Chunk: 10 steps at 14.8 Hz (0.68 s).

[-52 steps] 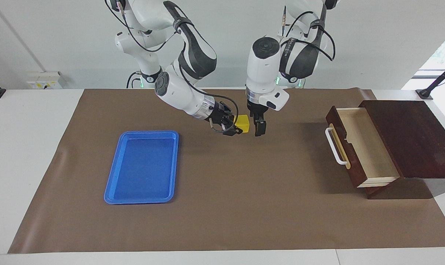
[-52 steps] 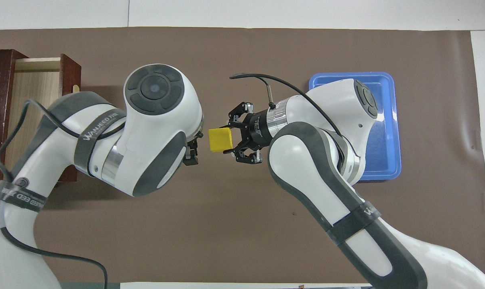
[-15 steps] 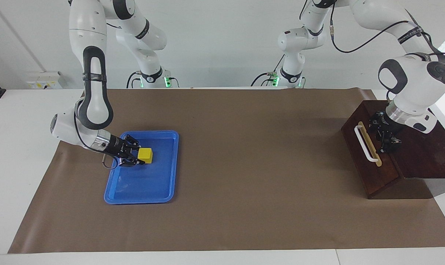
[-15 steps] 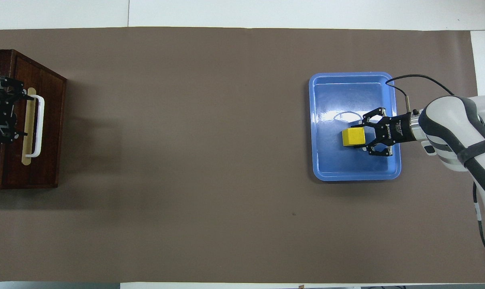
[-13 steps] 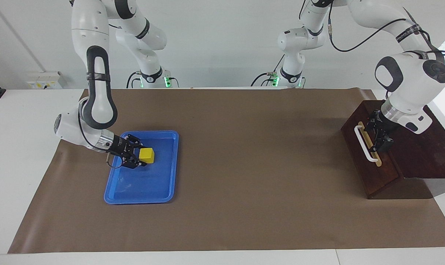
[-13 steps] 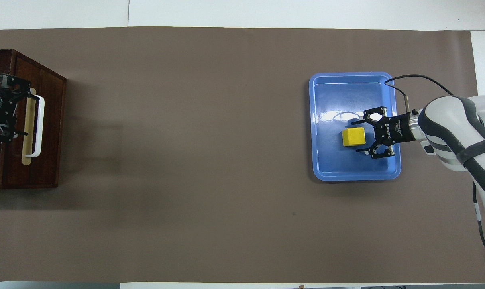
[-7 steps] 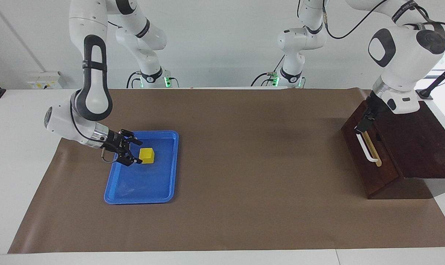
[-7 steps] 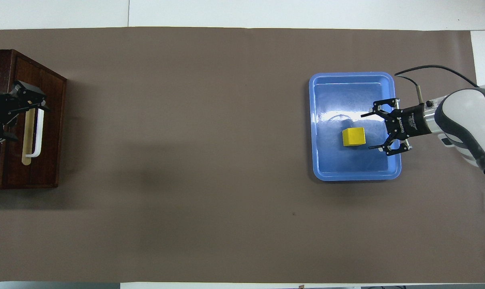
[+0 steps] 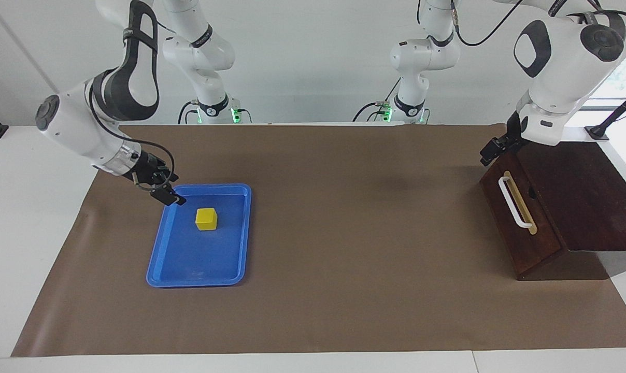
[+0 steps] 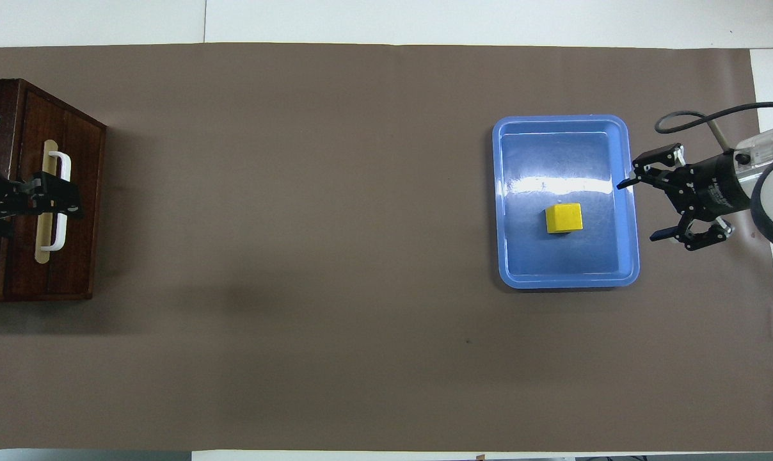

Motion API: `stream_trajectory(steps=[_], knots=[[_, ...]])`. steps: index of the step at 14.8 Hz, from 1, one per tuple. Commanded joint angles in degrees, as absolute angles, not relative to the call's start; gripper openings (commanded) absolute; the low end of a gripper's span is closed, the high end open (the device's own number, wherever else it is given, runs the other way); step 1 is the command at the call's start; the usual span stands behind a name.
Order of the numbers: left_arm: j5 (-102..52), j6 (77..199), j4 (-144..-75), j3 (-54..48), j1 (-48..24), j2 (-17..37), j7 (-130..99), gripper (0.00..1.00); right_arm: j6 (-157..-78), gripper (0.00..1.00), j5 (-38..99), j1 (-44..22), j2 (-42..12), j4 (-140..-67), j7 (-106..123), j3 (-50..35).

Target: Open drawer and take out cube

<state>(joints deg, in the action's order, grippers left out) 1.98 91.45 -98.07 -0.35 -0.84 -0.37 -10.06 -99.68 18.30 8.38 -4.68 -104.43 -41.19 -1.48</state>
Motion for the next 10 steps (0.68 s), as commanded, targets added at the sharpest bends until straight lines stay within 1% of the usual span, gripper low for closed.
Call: stream_trajectory(steps=[1,3,5,6,10], knots=[[1.76,89.56,-97.04,-1.75,-1.15,-1.14,-6.77,1.00,-95.46,1.00,11.89,8.44,-3.88,-100.55,-33.95,-1.84],[1.76,88.86,-95.72,-1.85,-1.23,-0.79,-6.51,1.00,-93.70,1.00,8.98,8.26,-1.42,-99.85,-29.12,-2.02],[1.49,90.52,-96.33,-1.85,-1.14,-1.14,-4.76,1.00,-91.94,1.00,7.22,7.48,1.22,-99.49,-23.67,-2.11],[0.97,91.05,-96.59,-1.85,-1.49,-1.14,-4.49,1.00,-90.45,1.00,5.29,7.30,3.41,-99.49,-18.51,-2.20],[0.97,90.62,-96.33,-1.93,-2.02,-1.14,-4.57,1.00,-90.79,1.00,3.16,6.42,5.01,-102.12,-4.42,-2.46]])
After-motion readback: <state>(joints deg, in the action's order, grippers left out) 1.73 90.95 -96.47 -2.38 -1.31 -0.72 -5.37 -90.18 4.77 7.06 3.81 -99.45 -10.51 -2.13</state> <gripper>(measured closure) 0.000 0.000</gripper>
